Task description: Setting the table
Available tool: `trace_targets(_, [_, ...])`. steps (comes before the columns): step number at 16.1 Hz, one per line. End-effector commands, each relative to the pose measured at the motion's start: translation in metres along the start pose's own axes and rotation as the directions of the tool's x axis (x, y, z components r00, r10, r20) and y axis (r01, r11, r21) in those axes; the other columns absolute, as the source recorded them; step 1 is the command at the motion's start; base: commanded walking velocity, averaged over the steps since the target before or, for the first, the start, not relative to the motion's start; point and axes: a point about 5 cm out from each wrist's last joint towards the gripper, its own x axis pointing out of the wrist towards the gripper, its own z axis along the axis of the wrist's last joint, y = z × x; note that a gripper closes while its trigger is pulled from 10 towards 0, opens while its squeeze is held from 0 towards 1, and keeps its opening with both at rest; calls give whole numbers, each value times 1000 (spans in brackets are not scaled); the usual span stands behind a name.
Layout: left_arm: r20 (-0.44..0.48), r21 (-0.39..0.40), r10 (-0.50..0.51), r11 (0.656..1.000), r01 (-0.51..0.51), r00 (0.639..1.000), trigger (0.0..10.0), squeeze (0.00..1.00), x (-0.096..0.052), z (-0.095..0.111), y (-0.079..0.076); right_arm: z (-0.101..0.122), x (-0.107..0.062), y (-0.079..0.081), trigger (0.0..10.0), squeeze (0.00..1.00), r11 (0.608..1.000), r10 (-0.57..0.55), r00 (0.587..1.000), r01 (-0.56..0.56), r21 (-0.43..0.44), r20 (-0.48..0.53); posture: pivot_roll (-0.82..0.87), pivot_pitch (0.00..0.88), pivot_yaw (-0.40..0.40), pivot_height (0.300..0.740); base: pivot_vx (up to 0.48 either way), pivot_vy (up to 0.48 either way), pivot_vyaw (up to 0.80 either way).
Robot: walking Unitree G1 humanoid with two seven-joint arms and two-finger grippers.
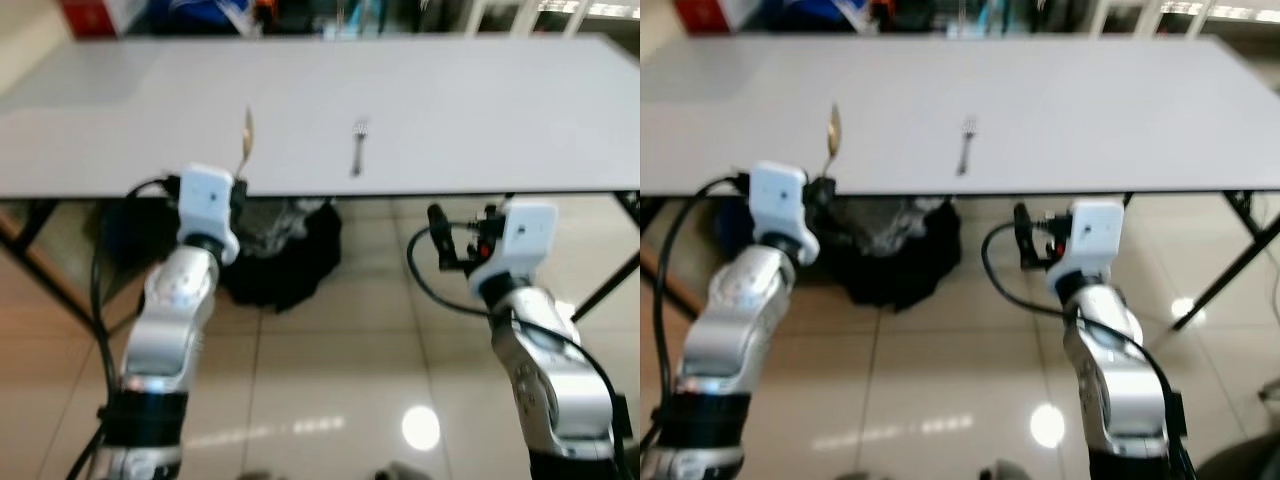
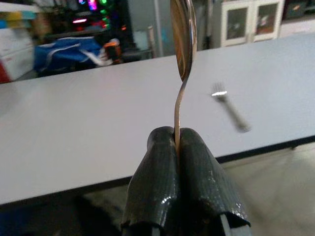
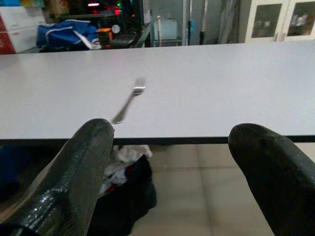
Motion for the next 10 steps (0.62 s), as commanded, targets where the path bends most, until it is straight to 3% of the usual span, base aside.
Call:
trace_targets(1, [20, 6, -19, 1000, 19, 1000, 10000, 0, 1, 6, -5, 3, -1, -7, 10000, 0, 1000, -28, 1000, 28, -11, 13, 24, 47, 16, 740, 416, 0, 0])
trace_targets(10, [5, 12, -20, 1000, 20, 1000, 10000, 0, 4, 4, -4, 4, 0, -6, 10000, 0, 1000, -23, 1000, 23, -11, 15, 20, 55, 17, 740, 413, 0, 0])
